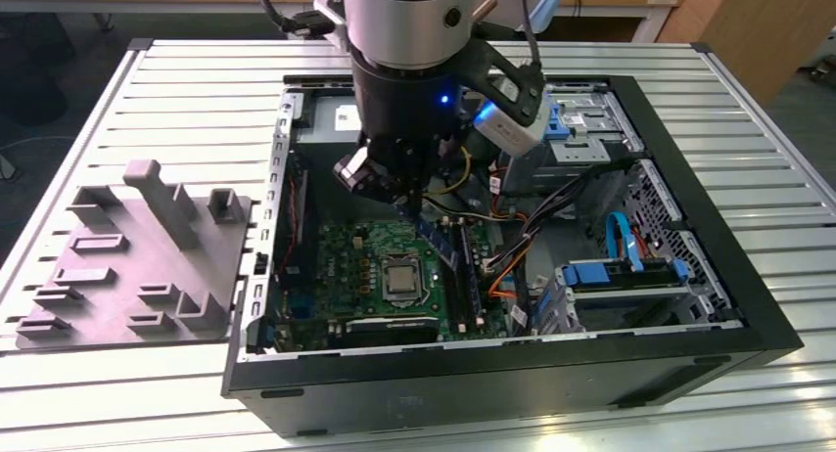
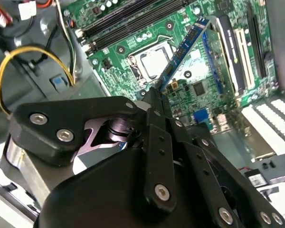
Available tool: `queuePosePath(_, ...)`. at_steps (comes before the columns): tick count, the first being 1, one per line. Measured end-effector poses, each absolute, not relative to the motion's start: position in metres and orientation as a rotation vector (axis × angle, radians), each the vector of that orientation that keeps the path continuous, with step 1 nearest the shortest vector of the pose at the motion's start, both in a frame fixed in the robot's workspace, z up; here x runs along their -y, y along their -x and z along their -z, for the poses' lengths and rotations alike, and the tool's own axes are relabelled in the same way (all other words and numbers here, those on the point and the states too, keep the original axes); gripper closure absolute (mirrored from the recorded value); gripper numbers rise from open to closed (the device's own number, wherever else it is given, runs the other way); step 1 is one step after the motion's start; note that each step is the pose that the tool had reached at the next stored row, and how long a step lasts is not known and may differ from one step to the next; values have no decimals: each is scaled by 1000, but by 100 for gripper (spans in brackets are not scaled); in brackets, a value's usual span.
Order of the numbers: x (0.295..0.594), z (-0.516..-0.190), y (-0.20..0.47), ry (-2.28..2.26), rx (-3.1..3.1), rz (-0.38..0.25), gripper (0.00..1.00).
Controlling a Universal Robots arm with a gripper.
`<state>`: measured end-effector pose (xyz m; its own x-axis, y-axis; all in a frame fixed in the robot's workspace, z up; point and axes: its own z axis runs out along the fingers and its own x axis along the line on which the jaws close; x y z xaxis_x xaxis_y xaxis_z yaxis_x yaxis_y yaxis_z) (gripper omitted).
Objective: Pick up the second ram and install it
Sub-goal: 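Insert the second ram into the second slot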
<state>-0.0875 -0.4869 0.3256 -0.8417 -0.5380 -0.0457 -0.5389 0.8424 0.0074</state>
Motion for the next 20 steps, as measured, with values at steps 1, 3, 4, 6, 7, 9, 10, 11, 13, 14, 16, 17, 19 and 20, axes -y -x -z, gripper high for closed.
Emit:
queuePosePath(1, 487, -325, 88, 843, -2983, -30, 89)
queuePosePath(3, 487, -325, 88, 789, -2997, -29, 89)
queuePosePath(4, 487, -325, 87, 761, -3004, -28, 89)
queuePosePath(6, 487, -325, 88, 707, -3017, -27, 89)
queuePosePath(7, 487, -324, 88, 679, -3023, -27, 89)
queuePosePath(9, 487, -324, 88, 625, -3035, -25, 89)
queuePosePath(10, 487, -324, 87, 597, -3040, -25, 89)
queuePosePath(11, 487, -324, 88, 570, -3045, -24, 89)
queuePosePath(13, 487, -323, 88, 513, -3055, -23, 89)
queuePosePath(14, 487, -323, 88, 485, -3059, -22, 89)
queuePosePath(16, 487, -322, 87, 430, -3067, -21, 89)
queuePosePath(17, 487, -322, 88, 402, -3071, -21, 89)
queuePosePath(19, 487, -322, 88, 346, -3078, -19, 89)
queuePosePath(20, 487, -321, 88, 317, -3081, -19, 89)
